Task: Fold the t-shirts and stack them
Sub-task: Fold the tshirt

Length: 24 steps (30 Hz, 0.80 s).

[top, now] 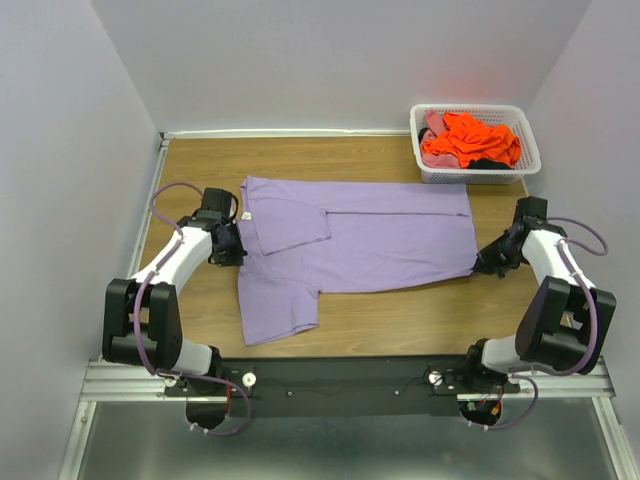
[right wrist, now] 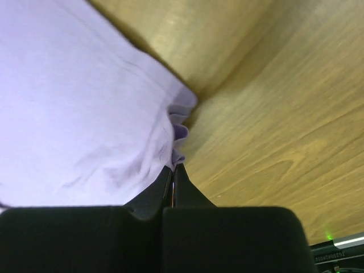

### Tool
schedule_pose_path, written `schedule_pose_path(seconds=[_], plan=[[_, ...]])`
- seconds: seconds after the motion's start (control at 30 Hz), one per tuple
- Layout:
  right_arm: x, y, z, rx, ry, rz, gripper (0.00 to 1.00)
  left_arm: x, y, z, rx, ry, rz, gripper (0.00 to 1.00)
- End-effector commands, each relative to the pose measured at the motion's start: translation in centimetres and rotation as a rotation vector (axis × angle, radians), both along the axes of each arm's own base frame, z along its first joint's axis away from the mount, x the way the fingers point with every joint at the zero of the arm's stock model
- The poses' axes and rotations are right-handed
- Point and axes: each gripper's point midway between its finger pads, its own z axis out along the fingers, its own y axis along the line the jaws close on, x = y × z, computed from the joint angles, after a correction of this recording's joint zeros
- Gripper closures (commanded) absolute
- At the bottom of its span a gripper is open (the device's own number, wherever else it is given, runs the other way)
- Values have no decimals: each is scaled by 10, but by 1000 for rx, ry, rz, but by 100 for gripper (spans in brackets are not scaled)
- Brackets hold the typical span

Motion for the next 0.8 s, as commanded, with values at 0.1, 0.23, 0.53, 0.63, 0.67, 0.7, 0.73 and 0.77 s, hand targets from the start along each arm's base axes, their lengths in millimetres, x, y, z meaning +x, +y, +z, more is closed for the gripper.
schedule_pose_path(seconds=[0.1,0.23,0.53,0.63,0.67,0.7,0.73,0.77], plan=[[37,-12,25,-23,-82,43,100,21,9,9,14,-6,8,100],[54,-18,29,-29,-91,53,100,37,17,12,22,-14,22,100],[93,-24,30,-9,-141,71,100,63,28,13,-14,-32,38,100],[103,-26,33,-11,-159,77,100,74,25,18,-25,-55,31,100],[108,-27,32,-7,-164,84,100,79,25,18,-28,-58,30,100],[110,-27,31,-6,-168,85,100,82,25,19,-29,-61,29,100],[112,-28,29,-5,-167,84,100,86,24,18,-30,-59,28,100],[113,-28,28,-6,-168,87,100,87,24,16,-30,-55,27,100]])
